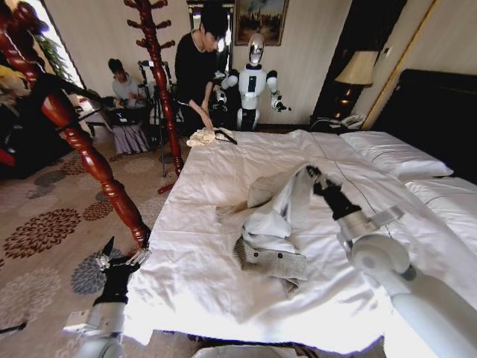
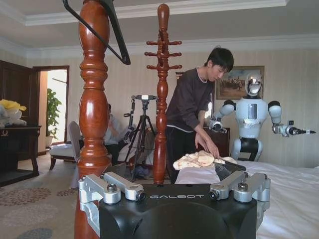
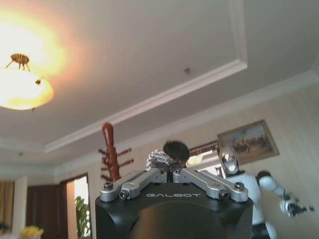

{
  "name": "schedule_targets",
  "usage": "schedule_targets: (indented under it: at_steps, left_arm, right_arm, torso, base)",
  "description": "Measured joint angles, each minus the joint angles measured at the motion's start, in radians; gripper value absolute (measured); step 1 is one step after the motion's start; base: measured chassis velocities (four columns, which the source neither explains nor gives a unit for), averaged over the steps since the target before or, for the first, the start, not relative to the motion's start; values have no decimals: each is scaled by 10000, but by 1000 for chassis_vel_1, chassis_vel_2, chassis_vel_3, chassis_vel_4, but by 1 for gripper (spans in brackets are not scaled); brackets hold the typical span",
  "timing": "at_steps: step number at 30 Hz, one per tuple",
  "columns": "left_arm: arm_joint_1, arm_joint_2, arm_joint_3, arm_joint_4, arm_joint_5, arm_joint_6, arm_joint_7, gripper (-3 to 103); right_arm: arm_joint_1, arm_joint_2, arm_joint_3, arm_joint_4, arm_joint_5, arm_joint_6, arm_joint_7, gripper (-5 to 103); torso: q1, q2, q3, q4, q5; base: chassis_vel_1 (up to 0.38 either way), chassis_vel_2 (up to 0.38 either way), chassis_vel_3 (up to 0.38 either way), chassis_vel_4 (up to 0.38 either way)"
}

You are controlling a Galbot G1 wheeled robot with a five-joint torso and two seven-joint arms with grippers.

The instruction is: Pick up the clothes from the bed and hang them on the clothes hanger.

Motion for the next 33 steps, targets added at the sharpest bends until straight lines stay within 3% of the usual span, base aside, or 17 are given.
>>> schedule_targets:
  at_steps: [5,9,12,15,17,18,20,25,29,32,33]
  left_arm:
    - [-64,67,17,181,-229,-103,51,100]
    - [-157,190,172,321,-735,-279,344,100]
    - [-377,394,483,526,-1524,-494,903,100]
    - [-537,521,649,592,-1839,-507,1004,100]
    - [-865,1088,1476,559,-2761,-157,1067,100]
    - [-865,1088,1476,559,-2761,-157,1067,100]
    - [-1306,1735,2240,570,-3408,268,1115,100]
    - [-2667,2586,3339,1700,-3237,571,1190,100]
    - [-3543,2663,4031,2672,-2953,609,1289,100]
    - [-4134,2743,4669,3492,-2689,596,2042,100]
    - [-4134,2743,4669,3492,-2689,596,2042,100]
  right_arm:
    - [602,-104,102,-109,-20,-153,310,1]
    - [253,27,59,-51,-452,-202,278,1]
    - [-56,290,-46,-13,-867,-209,152,1]
    - [-99,331,-64,-13,-924,-211,120,1]
    - [-70,329,-95,-41,-935,-217,76,1]
    - [-70,329,-95,-41,-935,-217,76,1]
    - [35,319,-163,-107,-910,-219,58,1]
    - [108,284,-290,-276,-885,-219,9,1]
    - [125,184,-345,-371,-845,-219,-27,1]
    - [163,33,-394,-434,-814,-219,-51,1]
    - [163,33,-394,-434,-814,-219,-51,1]
  torso:
    - [0,0,0,-4,1]
    - [0,0,0,-5,2]
    - [0,0,0,-5,3]
    - [0,0,-1,-4,2]
    - [0,1,-1,-4,0]
    - [0,1,-1,-4,0]
    - [-1,0,-1,-5,2]
    - [0,0,-1,-5,1]
    - [1,0,0,-5,0]
    - [1,0,0,-4,0]
    - [1,0,0,-4,0]
  base:
    - [0,0,0,0]
    - [0,0,0,0]
    - [0,0,0,0]
    - [0,0,0,0]
    - [0,0,0,0]
    - [0,0,0,0]
    - [0,0,0,0]
    - [0,0,0,0]
    - [0,0,0,0]
    - [0,0,0,0]
    - [0,0,0,0]
